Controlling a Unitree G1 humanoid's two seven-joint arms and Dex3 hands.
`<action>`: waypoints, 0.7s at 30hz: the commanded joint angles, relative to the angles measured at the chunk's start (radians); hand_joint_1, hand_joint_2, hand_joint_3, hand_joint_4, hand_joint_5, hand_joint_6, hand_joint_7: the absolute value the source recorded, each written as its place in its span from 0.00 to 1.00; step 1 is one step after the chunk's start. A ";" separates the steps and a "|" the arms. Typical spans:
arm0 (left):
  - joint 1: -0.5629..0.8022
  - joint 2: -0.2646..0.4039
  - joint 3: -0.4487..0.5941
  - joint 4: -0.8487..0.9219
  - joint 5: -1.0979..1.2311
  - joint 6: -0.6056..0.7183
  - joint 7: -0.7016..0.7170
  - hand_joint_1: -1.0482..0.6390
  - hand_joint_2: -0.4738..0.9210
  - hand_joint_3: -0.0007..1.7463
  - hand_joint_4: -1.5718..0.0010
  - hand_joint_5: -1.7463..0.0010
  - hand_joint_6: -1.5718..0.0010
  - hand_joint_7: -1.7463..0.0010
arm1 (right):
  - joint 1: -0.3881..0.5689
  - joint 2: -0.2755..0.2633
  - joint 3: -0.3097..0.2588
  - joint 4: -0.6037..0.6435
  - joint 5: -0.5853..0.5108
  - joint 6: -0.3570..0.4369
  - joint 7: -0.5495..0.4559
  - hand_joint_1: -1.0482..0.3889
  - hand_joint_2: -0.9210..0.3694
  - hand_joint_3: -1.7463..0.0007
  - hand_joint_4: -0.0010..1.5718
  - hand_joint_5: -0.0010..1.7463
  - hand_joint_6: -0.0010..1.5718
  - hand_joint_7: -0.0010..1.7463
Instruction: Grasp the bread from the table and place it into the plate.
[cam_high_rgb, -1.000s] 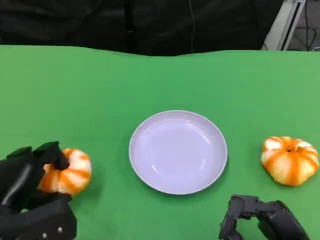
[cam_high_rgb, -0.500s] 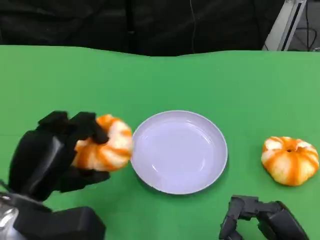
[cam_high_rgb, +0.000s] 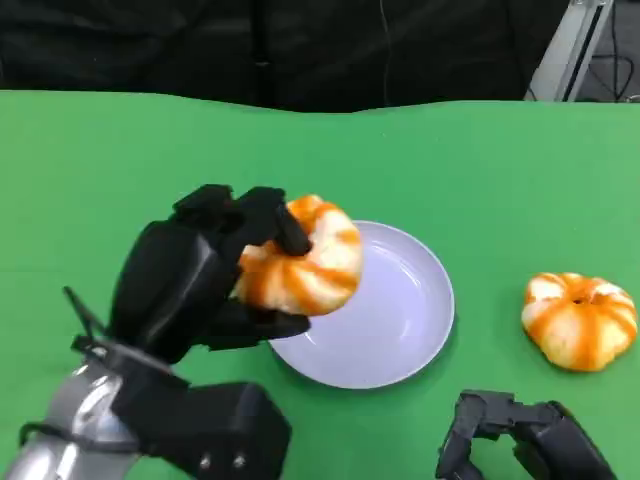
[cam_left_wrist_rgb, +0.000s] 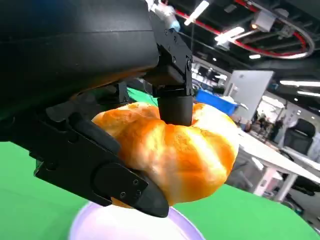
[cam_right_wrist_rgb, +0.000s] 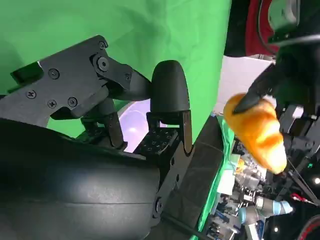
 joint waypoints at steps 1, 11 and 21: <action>-0.067 -0.029 -0.034 0.086 -0.027 0.006 -0.046 0.56 0.90 0.00 0.63 0.00 0.65 0.10 | -0.011 -0.005 -0.003 0.019 0.003 -0.013 -0.004 0.57 0.23 0.47 0.52 0.88 0.51 0.75; -0.229 -0.101 -0.121 0.415 -0.009 -0.073 -0.006 0.57 0.90 0.00 0.64 0.00 0.65 0.12 | -0.013 0.001 0.002 0.025 -0.013 -0.024 -0.019 0.56 0.24 0.47 0.52 0.89 0.51 0.75; -0.363 -0.137 -0.182 0.674 0.025 -0.125 0.046 0.54 0.90 0.00 0.63 0.03 0.63 0.16 | -0.013 0.001 0.006 0.025 -0.021 -0.029 -0.029 0.55 0.25 0.45 0.52 0.88 0.50 0.76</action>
